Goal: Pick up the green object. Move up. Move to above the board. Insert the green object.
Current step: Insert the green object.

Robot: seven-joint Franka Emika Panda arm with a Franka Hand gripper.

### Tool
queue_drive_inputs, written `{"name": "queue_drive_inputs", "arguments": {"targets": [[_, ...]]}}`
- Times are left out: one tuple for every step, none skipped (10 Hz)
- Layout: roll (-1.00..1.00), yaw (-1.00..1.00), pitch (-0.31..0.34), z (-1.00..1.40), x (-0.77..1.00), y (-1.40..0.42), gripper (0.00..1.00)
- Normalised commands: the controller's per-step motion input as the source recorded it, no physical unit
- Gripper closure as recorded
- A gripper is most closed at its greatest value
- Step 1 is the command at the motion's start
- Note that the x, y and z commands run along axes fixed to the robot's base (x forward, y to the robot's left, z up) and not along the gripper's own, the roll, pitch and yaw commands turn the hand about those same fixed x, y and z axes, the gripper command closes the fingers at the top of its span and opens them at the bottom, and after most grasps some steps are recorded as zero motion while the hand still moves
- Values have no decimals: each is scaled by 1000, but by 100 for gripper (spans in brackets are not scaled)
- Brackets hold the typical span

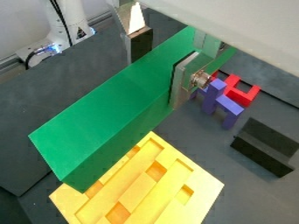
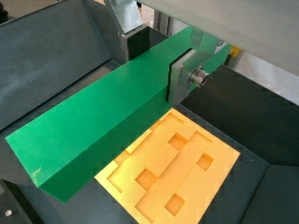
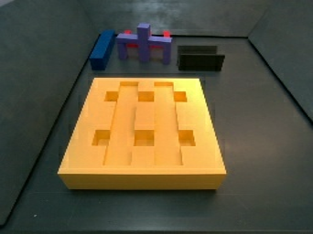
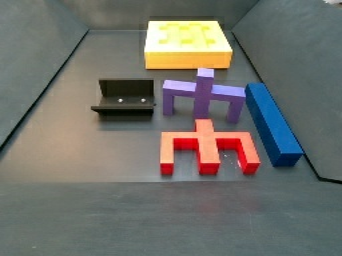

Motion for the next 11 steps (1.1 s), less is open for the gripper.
{"name": "queue_drive_inputs", "arguments": {"targets": [[-40, 0, -21, -291, 0, 0, 100], [-120, 0, -54, -594, 0, 0, 100], [-161, 0, -50, -846, -151, 0, 100], [-157, 74, 0, -837, -203, 0, 100], [-157, 63, -7, -846, -200, 0, 100], [-171, 66, 0, -809, -211, 0, 100], [-214, 86, 0, -689, -186, -46, 100], [-221, 86, -33, -646, -209, -186, 100], [-206, 123, -47, -660, -214, -254, 100], [-43, 266, -81, -866, -246, -411, 100], [40, 320, -129, -803, -169, -397, 100]]}}
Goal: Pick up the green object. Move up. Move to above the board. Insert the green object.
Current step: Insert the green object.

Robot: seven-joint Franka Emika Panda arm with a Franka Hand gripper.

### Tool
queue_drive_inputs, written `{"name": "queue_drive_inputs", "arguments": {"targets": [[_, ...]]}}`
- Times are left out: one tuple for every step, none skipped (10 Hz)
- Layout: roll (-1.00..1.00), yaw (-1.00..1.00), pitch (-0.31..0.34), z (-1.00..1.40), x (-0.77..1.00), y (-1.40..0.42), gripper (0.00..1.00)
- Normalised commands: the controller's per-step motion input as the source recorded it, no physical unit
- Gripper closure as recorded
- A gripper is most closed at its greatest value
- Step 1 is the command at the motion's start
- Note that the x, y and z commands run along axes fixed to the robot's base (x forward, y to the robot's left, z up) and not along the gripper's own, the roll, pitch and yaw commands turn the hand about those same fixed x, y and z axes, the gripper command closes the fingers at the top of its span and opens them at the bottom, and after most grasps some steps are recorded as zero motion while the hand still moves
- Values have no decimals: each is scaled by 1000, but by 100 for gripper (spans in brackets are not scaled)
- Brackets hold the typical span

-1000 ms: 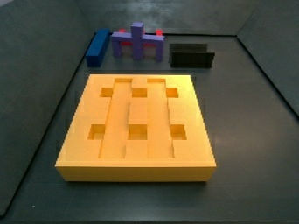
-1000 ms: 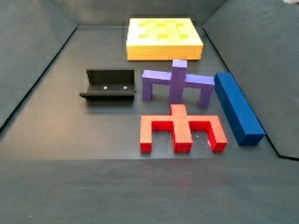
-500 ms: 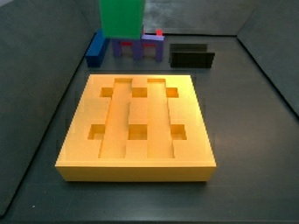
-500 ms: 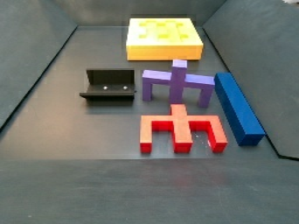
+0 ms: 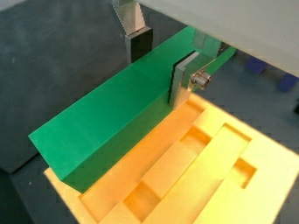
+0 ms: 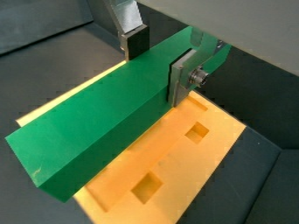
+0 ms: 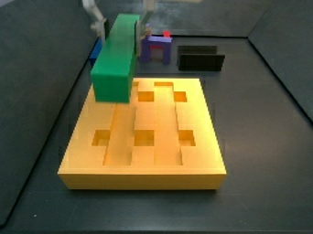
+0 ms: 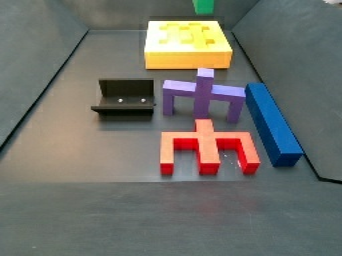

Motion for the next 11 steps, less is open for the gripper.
{"name": "queue_drive_inputs", "arguments": {"targets": [[186, 297, -86, -697, 0, -254, 100], [241, 306, -51, -603, 86, -229, 100], [269, 289, -27, -594, 371, -220, 100], [300, 140, -34, -523, 240, -237, 100], [307, 80, -36, -471, 240, -140, 100], [261, 0, -60, -489, 186, 0, 100], [116, -83, -87, -471, 0, 146, 100], [-7, -66, -151, -303, -151, 171, 100], [-110, -71, -187, -220, -46, 126, 100], [-134, -23, -204, -149, -29, 11, 100], [-151, 0, -219, -100, 0, -14, 100]]}}
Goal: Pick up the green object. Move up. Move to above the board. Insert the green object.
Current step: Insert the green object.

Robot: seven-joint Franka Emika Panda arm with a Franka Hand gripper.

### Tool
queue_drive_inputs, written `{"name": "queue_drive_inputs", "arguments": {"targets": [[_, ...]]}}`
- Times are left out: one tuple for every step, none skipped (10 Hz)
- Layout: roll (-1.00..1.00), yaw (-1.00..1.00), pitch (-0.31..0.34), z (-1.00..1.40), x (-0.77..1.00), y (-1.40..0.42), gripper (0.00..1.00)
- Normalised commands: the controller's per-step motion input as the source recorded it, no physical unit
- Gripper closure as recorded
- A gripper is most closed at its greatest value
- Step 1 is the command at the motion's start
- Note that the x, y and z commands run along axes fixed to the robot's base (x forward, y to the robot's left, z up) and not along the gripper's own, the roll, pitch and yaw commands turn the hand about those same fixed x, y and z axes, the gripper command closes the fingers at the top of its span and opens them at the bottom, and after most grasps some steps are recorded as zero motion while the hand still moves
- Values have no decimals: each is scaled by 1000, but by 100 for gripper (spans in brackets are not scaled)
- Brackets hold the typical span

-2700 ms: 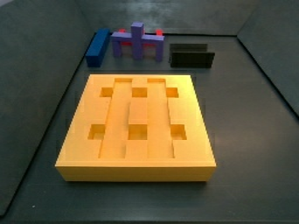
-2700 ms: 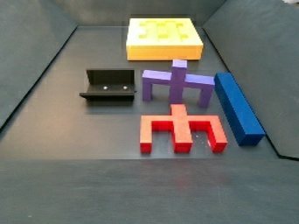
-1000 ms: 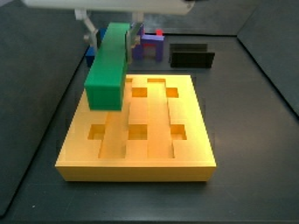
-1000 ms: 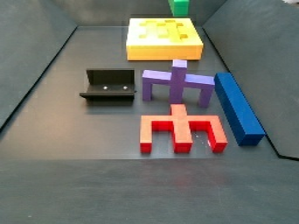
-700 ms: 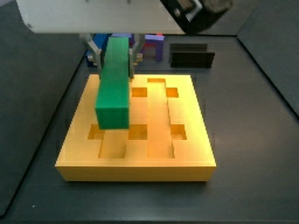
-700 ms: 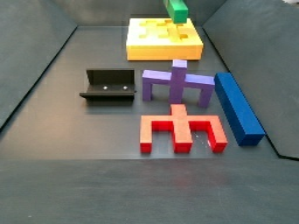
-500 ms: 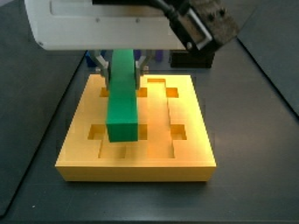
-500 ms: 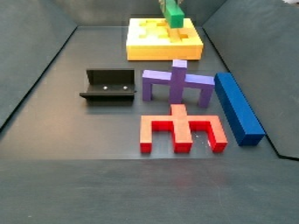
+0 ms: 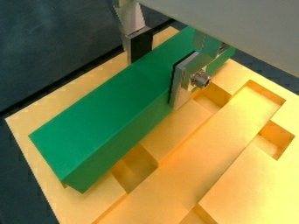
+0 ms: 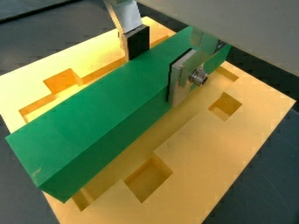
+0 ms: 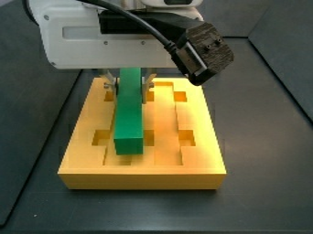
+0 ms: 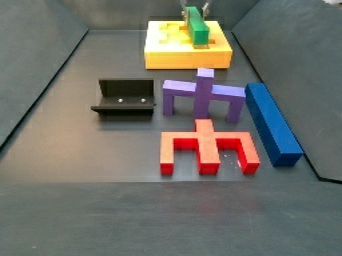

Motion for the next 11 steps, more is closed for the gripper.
{"name": "queue_drive_inputs", "arguments": {"targets": [[-137, -14, -249, -177, -17, -63, 100], [-119, -54, -271, -229, -140, -40, 100], [-56, -74, -241, -149, -174, -43, 100], [44, -157, -89, -9, 0, -74, 100], [157, -166, -29, 0, 0, -57, 100], [187, -126, -34, -114, 0, -20, 100], [271, -6, -26, -263, 0, 0, 100], [291, 0, -11, -320, 0, 11, 100], [273, -6, -1, -274, 0, 0, 100], [219, 0, 0, -237, 0, 0, 100], [254, -54, 0, -277, 0, 0, 100]]}}
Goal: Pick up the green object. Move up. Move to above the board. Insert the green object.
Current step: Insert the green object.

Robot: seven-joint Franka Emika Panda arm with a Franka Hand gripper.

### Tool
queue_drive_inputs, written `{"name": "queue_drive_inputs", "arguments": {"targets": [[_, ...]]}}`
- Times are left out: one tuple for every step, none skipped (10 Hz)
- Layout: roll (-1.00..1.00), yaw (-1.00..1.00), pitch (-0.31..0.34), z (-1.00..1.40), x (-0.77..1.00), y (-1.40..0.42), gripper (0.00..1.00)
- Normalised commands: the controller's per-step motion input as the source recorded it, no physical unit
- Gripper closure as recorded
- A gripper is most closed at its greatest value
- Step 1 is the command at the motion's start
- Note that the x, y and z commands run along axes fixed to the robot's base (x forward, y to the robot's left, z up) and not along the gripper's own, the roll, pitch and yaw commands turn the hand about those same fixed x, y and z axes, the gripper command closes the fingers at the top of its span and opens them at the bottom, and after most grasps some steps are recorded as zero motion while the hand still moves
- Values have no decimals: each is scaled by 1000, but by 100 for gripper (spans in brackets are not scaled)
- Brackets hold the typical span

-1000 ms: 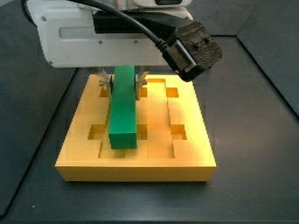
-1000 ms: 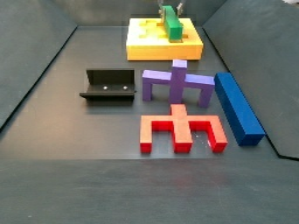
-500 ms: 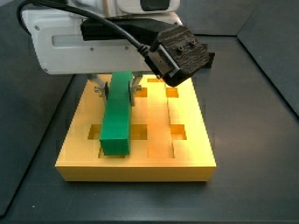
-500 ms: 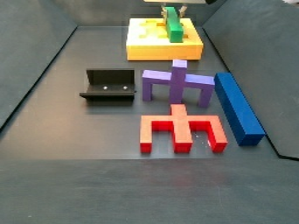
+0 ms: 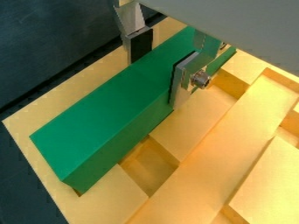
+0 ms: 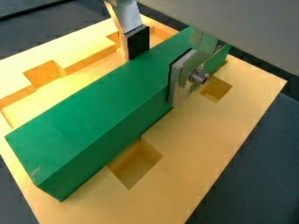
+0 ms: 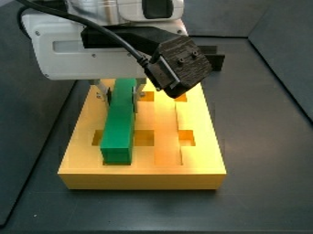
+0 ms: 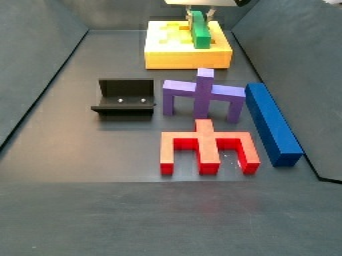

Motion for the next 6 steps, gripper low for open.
{"name": "queue_drive_inputs", "arguments": {"targets": [[216, -140, 0, -257, 0, 0, 100], [163, -60, 3, -257, 140, -6, 100], [154, -20, 0, -366, 203, -26, 100], [150, 0, 0, -500, 114, -14, 100], [136, 0, 0, -231, 0, -37, 100], [0, 0, 0, 0, 0, 0, 100]]}}
